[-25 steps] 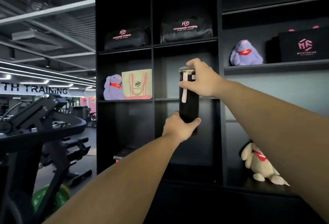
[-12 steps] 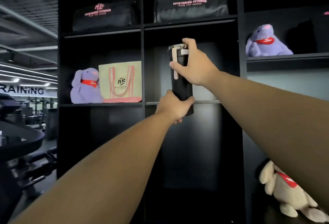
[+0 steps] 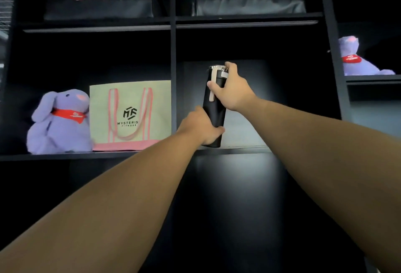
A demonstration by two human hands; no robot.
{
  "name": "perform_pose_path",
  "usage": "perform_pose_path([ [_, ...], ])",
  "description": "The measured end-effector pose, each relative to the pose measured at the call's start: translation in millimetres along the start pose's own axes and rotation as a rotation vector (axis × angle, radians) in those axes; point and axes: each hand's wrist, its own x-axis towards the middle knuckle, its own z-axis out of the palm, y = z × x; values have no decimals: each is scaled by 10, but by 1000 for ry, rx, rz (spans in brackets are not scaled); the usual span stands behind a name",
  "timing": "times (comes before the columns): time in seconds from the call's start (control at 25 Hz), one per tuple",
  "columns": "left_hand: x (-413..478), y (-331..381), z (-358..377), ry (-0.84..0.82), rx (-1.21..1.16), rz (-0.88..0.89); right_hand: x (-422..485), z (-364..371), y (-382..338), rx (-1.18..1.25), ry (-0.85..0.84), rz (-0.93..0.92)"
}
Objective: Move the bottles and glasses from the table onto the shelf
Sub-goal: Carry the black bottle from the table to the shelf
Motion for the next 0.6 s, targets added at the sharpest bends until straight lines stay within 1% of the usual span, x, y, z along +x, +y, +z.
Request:
perform_pose_path([
  [0.16,493,-341,317,-8,51,-41,442,595,323,9,-32,27],
  [0.32,972,-448,624,0,134,-123,807,998,672,30,-62,8],
  [0.48,1385,-473,942,-85,266,-267,1130,1342,1046,19,-143,23],
  [0.6,1618,-508,1155,-128,312,-341,1318,1577,1260,11,-190,4],
])
